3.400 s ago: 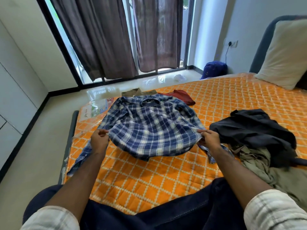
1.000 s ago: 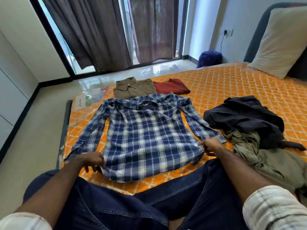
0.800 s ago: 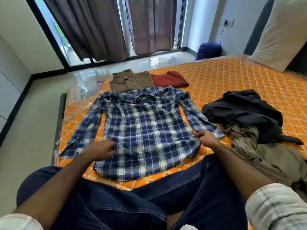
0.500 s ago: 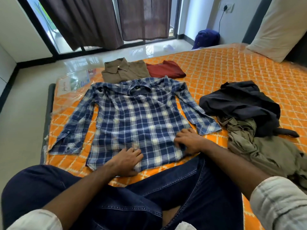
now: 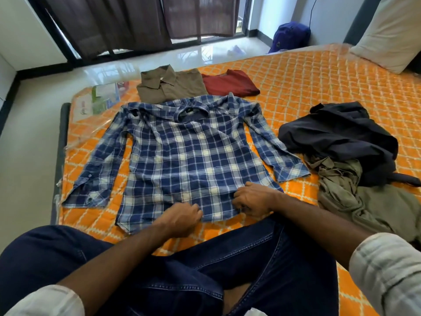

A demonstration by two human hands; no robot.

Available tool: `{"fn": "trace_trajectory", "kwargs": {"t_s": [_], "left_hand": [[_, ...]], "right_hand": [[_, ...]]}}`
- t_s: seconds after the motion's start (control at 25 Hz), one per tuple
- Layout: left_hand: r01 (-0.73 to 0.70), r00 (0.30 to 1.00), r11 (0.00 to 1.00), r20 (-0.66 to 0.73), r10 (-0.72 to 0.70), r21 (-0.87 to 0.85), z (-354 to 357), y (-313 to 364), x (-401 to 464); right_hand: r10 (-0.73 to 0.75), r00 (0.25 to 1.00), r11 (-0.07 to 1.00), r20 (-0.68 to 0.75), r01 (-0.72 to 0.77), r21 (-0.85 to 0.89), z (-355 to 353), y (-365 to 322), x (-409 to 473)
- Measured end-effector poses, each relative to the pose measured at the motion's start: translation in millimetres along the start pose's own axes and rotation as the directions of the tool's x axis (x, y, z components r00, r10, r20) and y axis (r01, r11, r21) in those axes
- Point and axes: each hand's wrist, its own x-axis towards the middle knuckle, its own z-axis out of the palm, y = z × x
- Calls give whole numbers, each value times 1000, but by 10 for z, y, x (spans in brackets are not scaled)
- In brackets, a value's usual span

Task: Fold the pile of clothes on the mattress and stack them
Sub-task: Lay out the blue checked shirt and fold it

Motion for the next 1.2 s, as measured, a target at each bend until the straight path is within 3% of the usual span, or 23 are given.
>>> {"fn": "trace_trajectory", "kwargs": {"t_s": [0.08,0.16,0.24,0.28,0.32,0.36,0.4,0.44,0.48,0.52,0.56,0.6,0.64,0.68,0.72,0.8,1.0,1.12,1.2], "left_hand": [[19,994,959,105,11,-282,-259,-280,35],[108,982,888,188,-25,-447,-536,-638,19],[182,983,894,93,-157,-409,-707,-972,16],[212,971,895,-17,-238,-392,-777,-1092,25],[252,929,891,-163,-332,-379,-811,-1183,43],[299,844,888,-339,-417,-349,-824,-1246,64],[365,728,885,-505,-464,-288,-814,-1285,74],[434,623,871,-622,-474,-229,-790,-1301,81],[459,558,869,-701,-443,-184,-766,-1283,85],[416,557,896,-734,-388,-157,-736,-1217,76],[315,621,939,-719,-312,-136,-656,-1128,63],[181,744,977,-634,-211,-113,-545,-1023,31],[74,879,995,-466,-99,-72,-397,-926,-7],[3,966,999,-258,-12,-34,-242,-829,-63],[-42,995,999,-87,41,-2,-96,-749,-135],[-48,997,997,65,44,59,111,-671,-272],[9,994,971,102,-34,238,208,-709,-333],[123,989,979,54,-134,165,210,-785,-319],[190,978,981,-76,-192,-32,207,-836,-285]], "right_hand": [[124,987,938,101,-150,312,-150,99,46],[132,976,814,175,-207,543,-359,311,71],[208,969,694,135,-243,678,-581,512,91],[303,951,629,62,-249,736,-651,600,118],[443,895,571,-48,-241,785,-709,646,144],[601,778,532,-180,-222,817,-719,657,184],[721,616,540,-318,-212,815,-686,630,224],[761,467,600,-451,-241,763,-619,581,250],[726,395,682,-563,-307,664,-547,508,260],[643,409,766,-648,-339,546,-474,430,263],[525,516,850,-677,-285,442,-408,351,253],[399,679,902,-617,-169,398,-353,275,239],[275,834,913,-477,-71,402,-301,185,219],[156,936,922,-317,-23,386,-212,107,212],[75,977,943,-199,-4,331,-113,33,218],[27,995,986,-92,-11,164,67,-43,258],[243,959,970,-148,-244,12,98,-128,384],[371,912,926,-177,-350,138,128,-140,440],[432,889,837,-151,-333,434,68,-82,428]]}}
